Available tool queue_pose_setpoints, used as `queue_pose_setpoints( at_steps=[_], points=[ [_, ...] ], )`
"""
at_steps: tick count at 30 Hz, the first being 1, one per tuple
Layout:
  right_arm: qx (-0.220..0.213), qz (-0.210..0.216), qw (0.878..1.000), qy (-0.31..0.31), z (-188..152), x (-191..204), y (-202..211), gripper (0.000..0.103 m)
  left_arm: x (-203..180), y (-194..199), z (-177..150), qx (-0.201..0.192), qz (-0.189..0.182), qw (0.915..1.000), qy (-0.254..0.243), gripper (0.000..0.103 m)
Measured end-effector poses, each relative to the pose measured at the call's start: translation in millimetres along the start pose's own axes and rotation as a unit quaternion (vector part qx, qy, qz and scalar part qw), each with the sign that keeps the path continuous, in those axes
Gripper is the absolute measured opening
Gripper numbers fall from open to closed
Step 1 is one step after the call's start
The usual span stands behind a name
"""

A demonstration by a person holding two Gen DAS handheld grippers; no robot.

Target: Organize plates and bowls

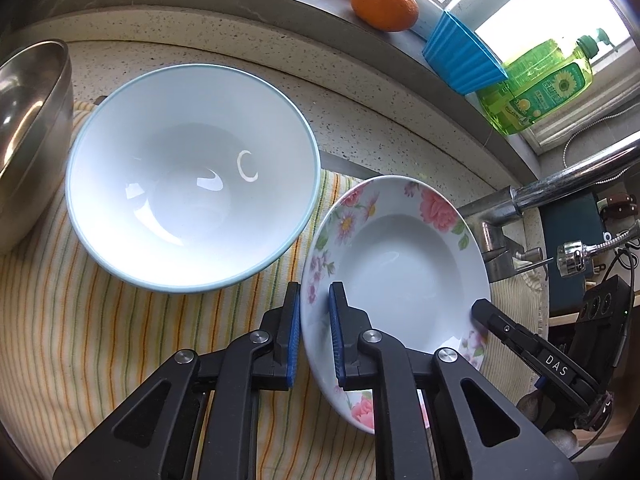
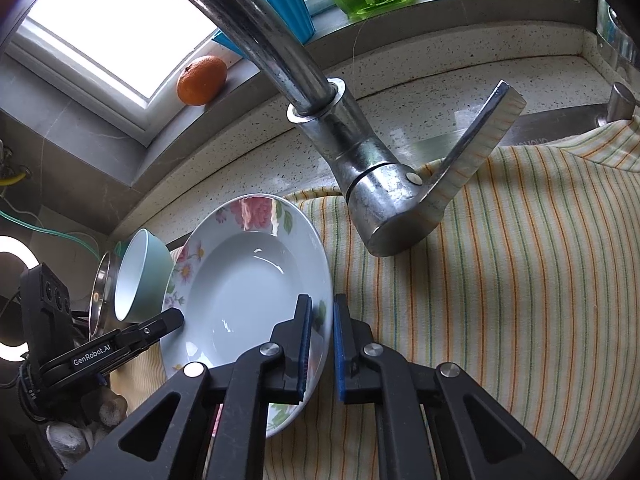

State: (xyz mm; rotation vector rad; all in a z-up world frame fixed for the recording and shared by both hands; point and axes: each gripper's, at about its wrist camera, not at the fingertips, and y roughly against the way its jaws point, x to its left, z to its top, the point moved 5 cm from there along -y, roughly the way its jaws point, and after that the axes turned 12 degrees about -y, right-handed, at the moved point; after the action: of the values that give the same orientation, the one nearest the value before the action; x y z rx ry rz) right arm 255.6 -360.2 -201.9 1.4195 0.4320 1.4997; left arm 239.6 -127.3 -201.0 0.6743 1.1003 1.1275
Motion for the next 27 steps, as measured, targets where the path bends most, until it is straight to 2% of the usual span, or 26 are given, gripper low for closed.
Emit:
queue_pose_setpoints(
  at_steps=[27],
  points=[
    [0.002,0.010,1.000,-0.002,-14,4,18,0.010,4,18,-9,-0.010,-0.015,0.9998,-0.002,0.012]
  ],
)
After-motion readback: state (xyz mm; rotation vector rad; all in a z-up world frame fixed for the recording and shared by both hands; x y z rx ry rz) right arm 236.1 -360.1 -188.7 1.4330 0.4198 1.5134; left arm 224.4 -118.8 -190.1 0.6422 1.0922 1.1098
